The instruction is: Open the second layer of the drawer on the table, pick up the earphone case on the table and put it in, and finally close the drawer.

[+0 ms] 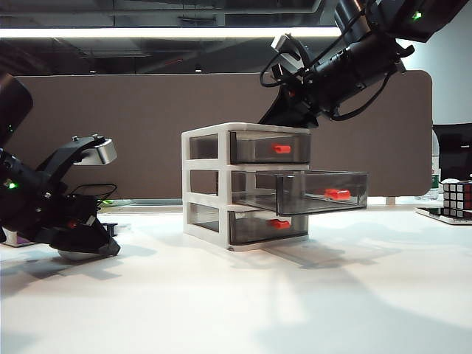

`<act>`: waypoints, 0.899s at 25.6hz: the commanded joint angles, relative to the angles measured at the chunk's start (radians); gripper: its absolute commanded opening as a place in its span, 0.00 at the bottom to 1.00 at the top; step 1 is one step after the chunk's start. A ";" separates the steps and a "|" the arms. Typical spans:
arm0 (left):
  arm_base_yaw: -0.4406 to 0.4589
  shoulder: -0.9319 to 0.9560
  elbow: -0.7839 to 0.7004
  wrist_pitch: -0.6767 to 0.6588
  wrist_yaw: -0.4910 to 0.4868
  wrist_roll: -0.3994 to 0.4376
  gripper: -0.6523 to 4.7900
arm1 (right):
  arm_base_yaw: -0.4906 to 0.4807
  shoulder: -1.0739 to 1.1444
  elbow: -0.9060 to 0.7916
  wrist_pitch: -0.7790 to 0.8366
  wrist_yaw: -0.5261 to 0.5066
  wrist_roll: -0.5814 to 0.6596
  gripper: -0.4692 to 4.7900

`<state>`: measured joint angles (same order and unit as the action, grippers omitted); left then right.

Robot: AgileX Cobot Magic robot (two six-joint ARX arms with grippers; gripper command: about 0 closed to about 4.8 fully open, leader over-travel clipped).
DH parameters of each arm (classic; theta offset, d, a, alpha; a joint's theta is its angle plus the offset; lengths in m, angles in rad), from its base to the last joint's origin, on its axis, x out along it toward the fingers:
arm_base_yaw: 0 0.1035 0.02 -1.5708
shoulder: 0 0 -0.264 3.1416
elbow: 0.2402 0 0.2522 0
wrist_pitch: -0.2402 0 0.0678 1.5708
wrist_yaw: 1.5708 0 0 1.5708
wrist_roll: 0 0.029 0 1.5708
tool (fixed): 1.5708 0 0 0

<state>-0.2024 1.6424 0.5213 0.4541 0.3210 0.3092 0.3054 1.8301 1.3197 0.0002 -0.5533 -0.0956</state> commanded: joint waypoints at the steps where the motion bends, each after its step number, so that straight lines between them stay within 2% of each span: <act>1: 0.001 0.014 -0.012 -0.101 -0.056 0.006 0.26 | 0.003 0.024 -0.021 -0.130 0.009 0.016 0.08; 6: 0.000 0.006 -0.012 -0.100 -0.075 0.005 0.26 | 0.003 0.024 -0.021 -0.130 0.009 0.016 0.08; 10: -0.008 -0.101 -0.012 -0.120 -0.075 -0.032 0.25 | 0.003 0.024 -0.021 -0.130 0.009 0.017 0.08; 12: -0.016 -0.170 -0.011 -0.149 -0.078 -0.032 0.21 | 0.003 0.024 -0.021 -0.130 0.009 0.017 0.08; 17: -0.130 -0.378 -0.011 -0.226 -0.100 -0.058 0.22 | 0.003 0.024 -0.021 -0.120 0.012 0.018 0.08; 20: -0.197 -0.402 0.016 -0.259 -0.099 -0.124 0.22 | 0.003 0.024 -0.021 -0.120 0.011 0.021 0.08; 22: -0.246 -0.395 0.049 -0.298 -0.098 -0.135 0.22 | 0.003 0.024 -0.021 -0.120 0.009 0.021 0.08; 23: -0.300 -0.393 0.074 -0.314 -0.103 -0.132 0.22 | 0.003 0.024 -0.021 -0.124 0.007 0.023 0.08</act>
<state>-0.4690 1.2522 0.5762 0.1463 0.2150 0.1833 0.3054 1.8294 1.3197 0.0021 -0.5541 -0.0937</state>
